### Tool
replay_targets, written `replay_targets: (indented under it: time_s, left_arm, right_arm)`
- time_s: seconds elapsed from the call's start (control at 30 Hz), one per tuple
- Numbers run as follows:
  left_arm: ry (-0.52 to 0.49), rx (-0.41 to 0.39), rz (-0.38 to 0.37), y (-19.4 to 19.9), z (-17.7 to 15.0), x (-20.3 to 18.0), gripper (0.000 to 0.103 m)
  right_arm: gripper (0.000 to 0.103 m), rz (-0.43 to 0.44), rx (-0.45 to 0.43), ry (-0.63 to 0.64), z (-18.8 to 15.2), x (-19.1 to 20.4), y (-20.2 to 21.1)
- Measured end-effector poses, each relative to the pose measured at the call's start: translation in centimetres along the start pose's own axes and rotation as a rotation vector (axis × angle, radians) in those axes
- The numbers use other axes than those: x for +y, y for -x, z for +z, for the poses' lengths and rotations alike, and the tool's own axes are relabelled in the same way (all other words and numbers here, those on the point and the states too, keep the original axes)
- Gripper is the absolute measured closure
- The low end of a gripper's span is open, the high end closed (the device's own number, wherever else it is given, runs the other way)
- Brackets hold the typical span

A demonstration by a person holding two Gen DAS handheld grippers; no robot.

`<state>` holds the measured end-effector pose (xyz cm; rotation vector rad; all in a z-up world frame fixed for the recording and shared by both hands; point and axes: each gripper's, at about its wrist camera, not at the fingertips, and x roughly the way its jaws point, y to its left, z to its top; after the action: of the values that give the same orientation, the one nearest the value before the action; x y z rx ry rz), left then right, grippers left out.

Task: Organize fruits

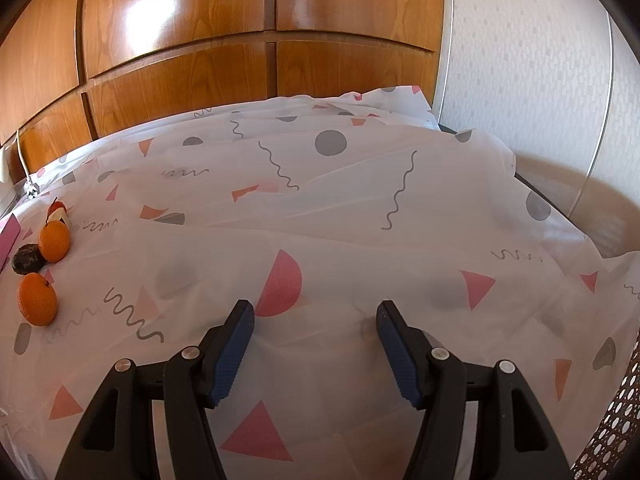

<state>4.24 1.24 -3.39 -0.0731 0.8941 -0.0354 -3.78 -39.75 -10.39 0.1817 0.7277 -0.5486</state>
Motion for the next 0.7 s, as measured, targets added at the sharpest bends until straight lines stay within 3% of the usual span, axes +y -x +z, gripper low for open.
replay_targets:
  time_s: [0.3, 0.7]
  left_arm:
    - [0.034, -0.014, -0.007, 1.0, -1.1, 0.4, 0.031]
    - [0.09, -0.072, -0.006, 2.5, -1.7, 2.6, 0.026]
  right_arm:
    - [0.038, 0.006, 0.004, -0.011, 0.0, -0.1, -0.1]
    - [0.037, -0.006, 0.016, -0.009, 0.0, 0.1, -0.1]
